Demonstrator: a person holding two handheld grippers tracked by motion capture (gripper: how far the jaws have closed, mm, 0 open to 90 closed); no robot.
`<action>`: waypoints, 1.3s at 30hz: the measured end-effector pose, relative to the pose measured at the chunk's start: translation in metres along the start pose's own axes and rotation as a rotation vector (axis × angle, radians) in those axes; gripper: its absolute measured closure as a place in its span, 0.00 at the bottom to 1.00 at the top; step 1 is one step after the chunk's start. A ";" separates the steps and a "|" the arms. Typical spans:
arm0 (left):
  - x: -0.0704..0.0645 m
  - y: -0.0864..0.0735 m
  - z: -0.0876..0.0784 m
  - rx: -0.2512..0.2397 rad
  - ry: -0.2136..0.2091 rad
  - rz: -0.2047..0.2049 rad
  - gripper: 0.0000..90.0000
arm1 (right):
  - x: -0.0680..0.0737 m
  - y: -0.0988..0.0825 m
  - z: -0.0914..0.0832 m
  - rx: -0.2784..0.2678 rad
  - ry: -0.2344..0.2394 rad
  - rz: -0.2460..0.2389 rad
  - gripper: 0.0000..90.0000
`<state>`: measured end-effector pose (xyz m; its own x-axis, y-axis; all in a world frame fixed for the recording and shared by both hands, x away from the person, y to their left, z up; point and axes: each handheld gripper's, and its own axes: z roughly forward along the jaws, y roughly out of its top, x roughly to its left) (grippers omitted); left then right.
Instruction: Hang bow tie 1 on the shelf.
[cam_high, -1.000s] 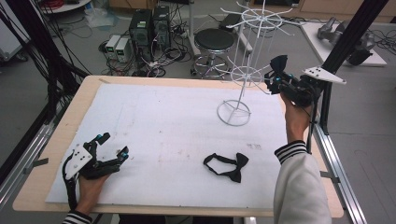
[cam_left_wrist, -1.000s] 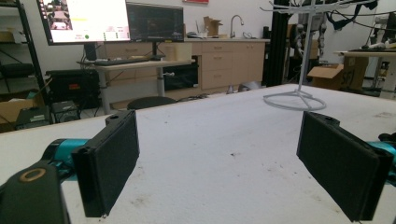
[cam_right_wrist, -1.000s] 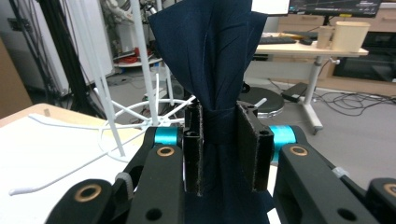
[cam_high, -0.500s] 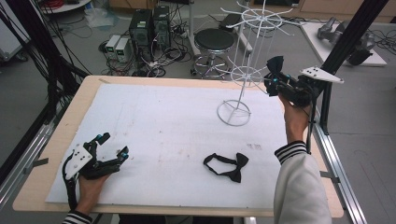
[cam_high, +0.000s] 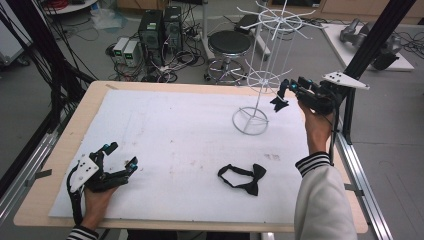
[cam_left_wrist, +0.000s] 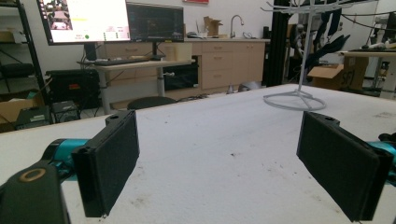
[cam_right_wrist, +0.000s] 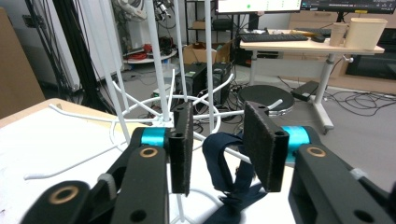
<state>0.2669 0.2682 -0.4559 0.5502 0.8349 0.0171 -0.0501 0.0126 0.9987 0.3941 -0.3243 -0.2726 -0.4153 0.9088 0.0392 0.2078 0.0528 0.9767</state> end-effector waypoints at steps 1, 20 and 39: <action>0.000 0.000 0.000 0.001 0.000 0.000 0.15 | 0.000 0.000 -0.001 -0.004 0.002 -0.002 0.64; 0.000 0.000 0.000 0.000 -0.001 0.001 0.15 | 0.003 -0.010 -0.045 -0.059 0.056 -0.020 0.12; 0.000 0.000 0.000 -0.003 0.002 0.002 0.15 | 0.014 -0.065 -0.080 -0.053 0.154 -0.017 0.12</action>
<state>0.2666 0.2685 -0.4560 0.5483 0.8361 0.0190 -0.0537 0.0126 0.9985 0.3041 -0.3485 -0.3183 -0.5502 0.8335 0.0509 0.1544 0.0416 0.9871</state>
